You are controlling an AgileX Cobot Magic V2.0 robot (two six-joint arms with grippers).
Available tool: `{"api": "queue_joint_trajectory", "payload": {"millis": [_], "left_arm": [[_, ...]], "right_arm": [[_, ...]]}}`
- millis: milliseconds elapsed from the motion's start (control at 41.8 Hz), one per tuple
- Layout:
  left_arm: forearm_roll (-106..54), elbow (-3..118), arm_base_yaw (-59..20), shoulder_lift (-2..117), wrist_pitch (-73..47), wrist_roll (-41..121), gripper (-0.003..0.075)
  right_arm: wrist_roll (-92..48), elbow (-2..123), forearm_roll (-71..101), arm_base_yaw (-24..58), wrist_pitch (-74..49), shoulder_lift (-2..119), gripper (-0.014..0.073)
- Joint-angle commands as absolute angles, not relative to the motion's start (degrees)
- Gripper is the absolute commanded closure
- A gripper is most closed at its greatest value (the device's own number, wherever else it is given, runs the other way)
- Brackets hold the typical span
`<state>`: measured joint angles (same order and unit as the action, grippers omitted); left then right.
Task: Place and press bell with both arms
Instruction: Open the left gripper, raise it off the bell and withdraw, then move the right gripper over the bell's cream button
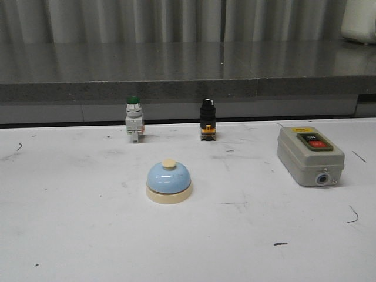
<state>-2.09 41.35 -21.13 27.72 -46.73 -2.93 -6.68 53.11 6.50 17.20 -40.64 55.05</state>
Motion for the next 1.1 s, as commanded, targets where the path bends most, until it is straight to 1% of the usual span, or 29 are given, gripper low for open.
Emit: {"api": "queue_joint_trajectory", "payload": {"millis": [0,240,503,838,1078], "left_arm": [[-2.48,42.84,-20.89,28.03,-42.18,-3.47,0.0185],[-2.48,42.84,-20.89,28.03,-42.18,-3.47,0.0185],[-2.48,42.84,-20.89,28.03,-42.18,-3.47,0.0185],[-2.48,42.84,-20.89,28.03,-42.18,-3.47,0.0185],[-2.48,42.84,-20.89,28.03,-42.18,-3.47,0.0185]], "right_arm": [[-7.71,57.82,6.57,20.33,-38.89,58.58,0.0662],[-7.71,66.61,6.52,28.15,-42.27,71.32,0.0662],[-7.73,76.35,5.29,33.59,-46.11,83.45,0.0662],[-7.73,86.76,5.15,36.0,-53.33,95.15,0.0662],[-7.73,91.26,5.15,36.12,-55.01,100.34,0.0662]]}}
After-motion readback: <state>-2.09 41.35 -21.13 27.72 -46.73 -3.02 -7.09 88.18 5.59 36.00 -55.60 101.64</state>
